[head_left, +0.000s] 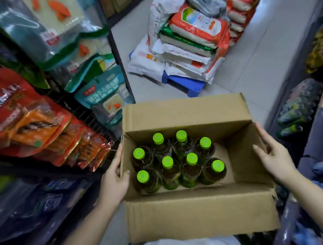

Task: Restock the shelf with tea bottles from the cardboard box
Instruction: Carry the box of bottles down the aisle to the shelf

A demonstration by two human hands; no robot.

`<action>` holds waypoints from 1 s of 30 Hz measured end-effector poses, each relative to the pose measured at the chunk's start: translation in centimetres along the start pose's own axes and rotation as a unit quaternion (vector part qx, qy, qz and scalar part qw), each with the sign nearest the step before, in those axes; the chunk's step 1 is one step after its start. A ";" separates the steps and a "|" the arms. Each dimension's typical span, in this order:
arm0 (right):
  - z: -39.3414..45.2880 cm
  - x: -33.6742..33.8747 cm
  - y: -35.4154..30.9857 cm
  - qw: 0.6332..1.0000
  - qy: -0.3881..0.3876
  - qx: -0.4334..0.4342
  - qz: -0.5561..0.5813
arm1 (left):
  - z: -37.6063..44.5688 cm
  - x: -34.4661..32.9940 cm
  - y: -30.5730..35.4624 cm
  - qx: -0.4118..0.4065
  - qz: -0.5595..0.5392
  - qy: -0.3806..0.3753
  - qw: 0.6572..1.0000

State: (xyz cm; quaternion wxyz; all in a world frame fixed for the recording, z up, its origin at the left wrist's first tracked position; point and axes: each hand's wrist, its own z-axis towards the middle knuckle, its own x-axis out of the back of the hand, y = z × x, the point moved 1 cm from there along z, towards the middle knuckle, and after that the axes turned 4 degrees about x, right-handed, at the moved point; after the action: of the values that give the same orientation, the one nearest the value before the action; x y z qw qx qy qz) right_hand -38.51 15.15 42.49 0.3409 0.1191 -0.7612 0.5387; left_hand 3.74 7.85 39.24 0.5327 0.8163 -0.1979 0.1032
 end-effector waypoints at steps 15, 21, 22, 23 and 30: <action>13.6 -8.6 -11.5 0.847 -0.406 0.337 -0.070 | -19.3 -11.3 -3.6 0.234 -0.163 0.395 0.873; 8.0 -16.0 -17.6 0.723 -0.541 0.419 -0.099 | -27.3 -15.7 -3.0 0.225 -0.243 0.536 0.777; 6.6 -17.3 -18.3 0.705 -0.558 0.427 -0.097 | -28.5 -16.3 -3.4 0.231 -0.253 0.556 0.757; 5.3 -18.5 -18.9 0.685 -0.572 0.441 -0.095 | -29.8 -17.1 -3.7 0.239 -0.268 0.577 0.733; -5.6 -26.5 -22.3 0.558 -0.631 0.529 -0.102 | -37.8 -20.7 -7.4 0.272 -0.390 0.658 0.585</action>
State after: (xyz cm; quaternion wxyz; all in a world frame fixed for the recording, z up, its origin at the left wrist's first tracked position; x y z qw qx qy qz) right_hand -4.51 6.50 42.88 -0.2979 0.6641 -0.3427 0.5940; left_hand -10.11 49.27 40.81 0.2600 0.6312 0.5808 0.4436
